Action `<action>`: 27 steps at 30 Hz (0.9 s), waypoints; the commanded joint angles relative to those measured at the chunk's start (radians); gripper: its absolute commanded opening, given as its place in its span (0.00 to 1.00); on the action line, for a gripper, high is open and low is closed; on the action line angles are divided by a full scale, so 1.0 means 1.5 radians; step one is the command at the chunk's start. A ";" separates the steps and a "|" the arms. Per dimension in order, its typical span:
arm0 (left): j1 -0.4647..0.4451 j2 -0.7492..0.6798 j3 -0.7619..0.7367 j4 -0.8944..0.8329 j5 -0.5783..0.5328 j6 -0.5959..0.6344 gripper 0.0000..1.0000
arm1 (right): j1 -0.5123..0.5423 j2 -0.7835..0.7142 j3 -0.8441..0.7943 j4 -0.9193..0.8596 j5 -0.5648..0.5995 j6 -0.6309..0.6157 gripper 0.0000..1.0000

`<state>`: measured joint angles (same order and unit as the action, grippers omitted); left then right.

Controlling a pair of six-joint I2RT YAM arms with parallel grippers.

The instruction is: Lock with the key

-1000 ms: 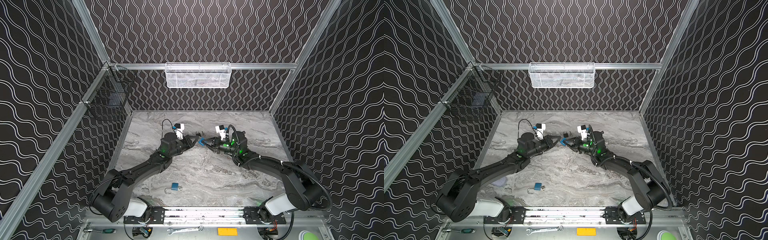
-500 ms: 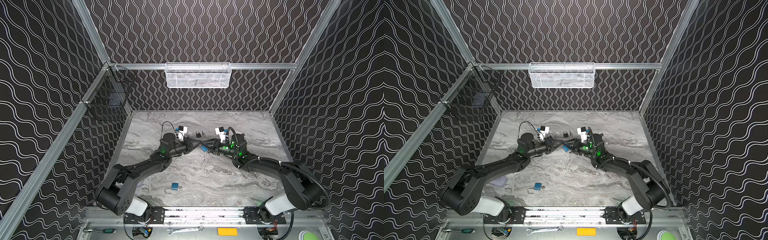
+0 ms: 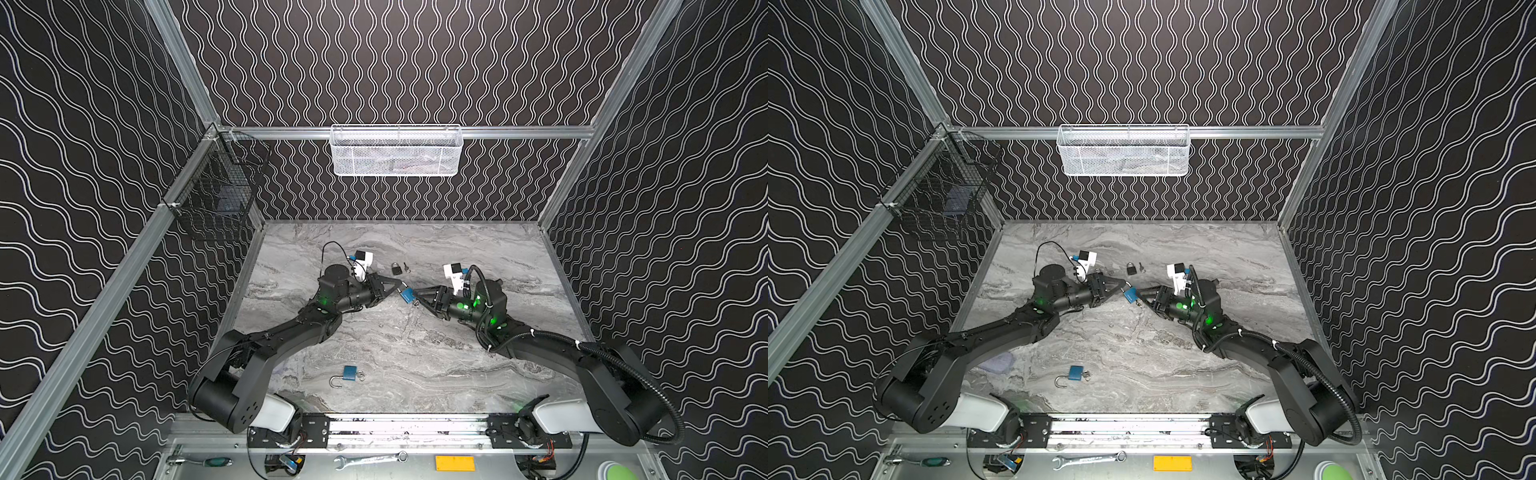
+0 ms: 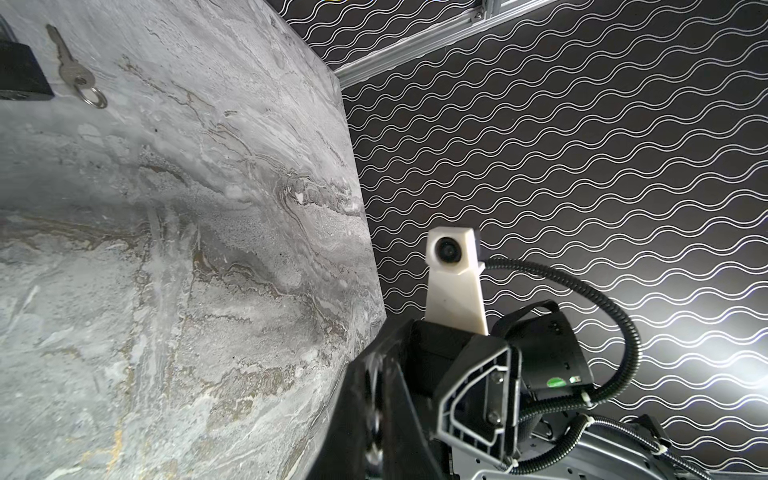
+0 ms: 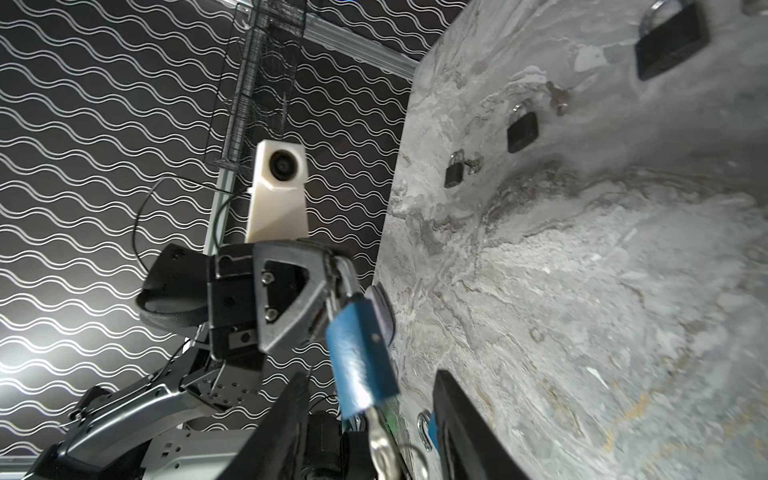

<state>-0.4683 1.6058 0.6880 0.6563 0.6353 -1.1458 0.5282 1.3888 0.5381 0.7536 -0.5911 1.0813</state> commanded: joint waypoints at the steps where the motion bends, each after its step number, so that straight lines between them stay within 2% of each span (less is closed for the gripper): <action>1: 0.002 0.000 0.006 0.028 0.005 -0.001 0.00 | -0.001 -0.003 -0.019 0.057 0.009 0.022 0.49; 12: 0.002 0.006 0.004 0.033 -0.004 -0.004 0.00 | 0.005 0.018 -0.069 0.179 -0.005 0.078 0.39; 17: 0.002 0.007 -0.001 0.038 -0.006 -0.006 0.00 | 0.008 0.028 -0.074 0.219 -0.009 0.098 0.37; 27: 0.001 0.002 -0.003 0.034 -0.012 -0.009 0.00 | 0.020 0.048 -0.066 0.232 -0.007 0.099 0.30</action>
<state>-0.4675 1.6150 0.6857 0.6613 0.6205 -1.1522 0.5545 1.4536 0.4309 1.0309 -0.5968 1.2160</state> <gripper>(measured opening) 0.084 0.308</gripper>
